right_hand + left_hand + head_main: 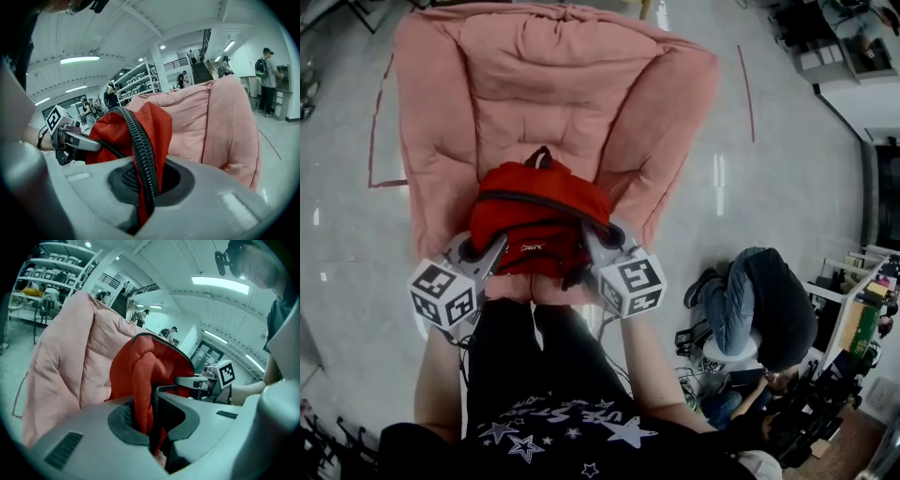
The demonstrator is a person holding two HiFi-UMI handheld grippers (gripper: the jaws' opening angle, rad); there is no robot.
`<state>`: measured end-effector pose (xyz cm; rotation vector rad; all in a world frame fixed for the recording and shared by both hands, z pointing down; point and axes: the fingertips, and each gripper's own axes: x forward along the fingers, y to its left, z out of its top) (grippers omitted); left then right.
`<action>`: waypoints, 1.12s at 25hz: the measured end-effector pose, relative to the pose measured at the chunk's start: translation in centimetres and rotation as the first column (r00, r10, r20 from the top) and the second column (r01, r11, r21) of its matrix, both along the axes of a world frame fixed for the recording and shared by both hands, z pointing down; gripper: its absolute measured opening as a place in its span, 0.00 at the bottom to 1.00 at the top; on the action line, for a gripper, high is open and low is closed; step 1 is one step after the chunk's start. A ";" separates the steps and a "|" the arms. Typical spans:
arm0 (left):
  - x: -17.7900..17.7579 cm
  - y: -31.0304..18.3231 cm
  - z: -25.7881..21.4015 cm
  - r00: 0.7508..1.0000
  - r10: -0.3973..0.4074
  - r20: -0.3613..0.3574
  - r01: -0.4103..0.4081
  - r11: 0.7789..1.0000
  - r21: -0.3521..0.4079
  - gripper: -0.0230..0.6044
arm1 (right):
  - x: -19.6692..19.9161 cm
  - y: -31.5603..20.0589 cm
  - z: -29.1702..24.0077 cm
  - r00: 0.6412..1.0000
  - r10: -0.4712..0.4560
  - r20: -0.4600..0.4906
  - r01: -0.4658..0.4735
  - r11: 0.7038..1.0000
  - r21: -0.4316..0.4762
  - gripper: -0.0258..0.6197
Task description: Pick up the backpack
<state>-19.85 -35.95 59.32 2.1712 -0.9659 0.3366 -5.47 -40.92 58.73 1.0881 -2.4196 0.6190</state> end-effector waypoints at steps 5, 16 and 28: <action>1.3 2.3 -2.9 0.998 -0.056 0.004 0.056 0.998 0.037 0.11 | 1.2 1.7 -2.6 0.998 -0.047 0.045 0.045 0.998 0.032 0.05; 0.7 7.8 -9.1 0.956 -0.275 -0.097 0.282 0.957 0.064 0.11 | -0.1 5.3 -9.0 0.972 -0.216 0.090 0.201 0.968 0.149 0.05; -0.1 12.4 -11.5 0.943 -0.307 -0.127 0.319 0.944 0.087 0.11 | -1.9 8.5 -11.8 0.955 -0.272 0.120 0.251 0.954 0.161 0.05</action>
